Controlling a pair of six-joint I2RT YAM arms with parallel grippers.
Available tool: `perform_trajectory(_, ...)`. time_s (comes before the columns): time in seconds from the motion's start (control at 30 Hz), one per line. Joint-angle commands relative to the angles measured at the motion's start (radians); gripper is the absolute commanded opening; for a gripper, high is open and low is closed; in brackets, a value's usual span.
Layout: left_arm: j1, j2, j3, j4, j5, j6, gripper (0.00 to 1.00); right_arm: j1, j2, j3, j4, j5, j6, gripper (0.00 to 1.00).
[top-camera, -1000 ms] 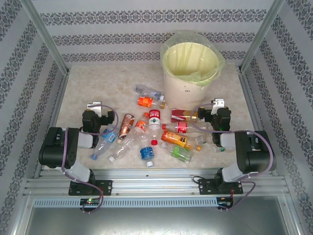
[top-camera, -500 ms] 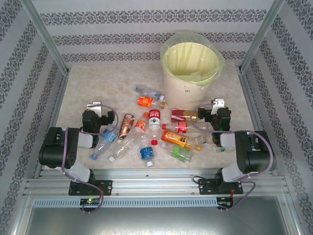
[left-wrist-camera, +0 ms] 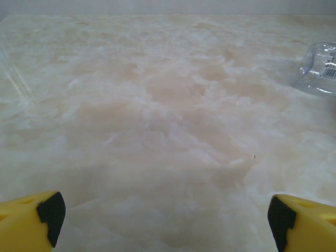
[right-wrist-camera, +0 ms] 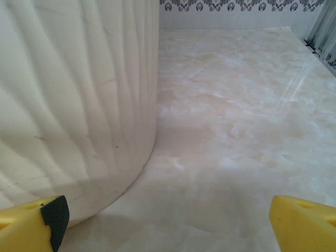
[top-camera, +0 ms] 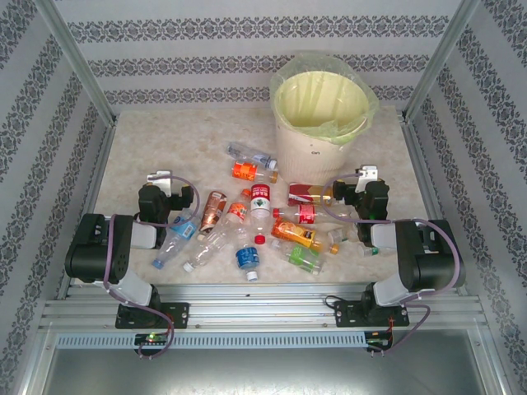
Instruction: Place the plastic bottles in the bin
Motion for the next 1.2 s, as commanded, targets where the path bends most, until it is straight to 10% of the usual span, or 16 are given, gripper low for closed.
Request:
perform_trajectory(0.0,0.009,-0.005,0.017,-0.006,0.020,0.021,1.00,-0.004,-0.003,0.016,0.012,-0.017,0.003,0.98)
perform_trajectory(0.53,0.006,-0.088,0.004,-0.045,0.043,0.033,1.00,-0.005,-0.070,0.000,-0.005,-0.010,0.006,0.98)
perform_trajectory(0.9,-0.072,-0.406,0.212,-0.643,-0.065,-0.081,1.00,0.024,-0.461,0.126,-0.717,0.209,0.207,0.98)
perform_trajectory(1.17,-0.326,-0.417,0.534,-1.017,-0.038,-0.214,1.00,0.040,-0.577,0.294,-1.179,0.226,0.436,0.98)
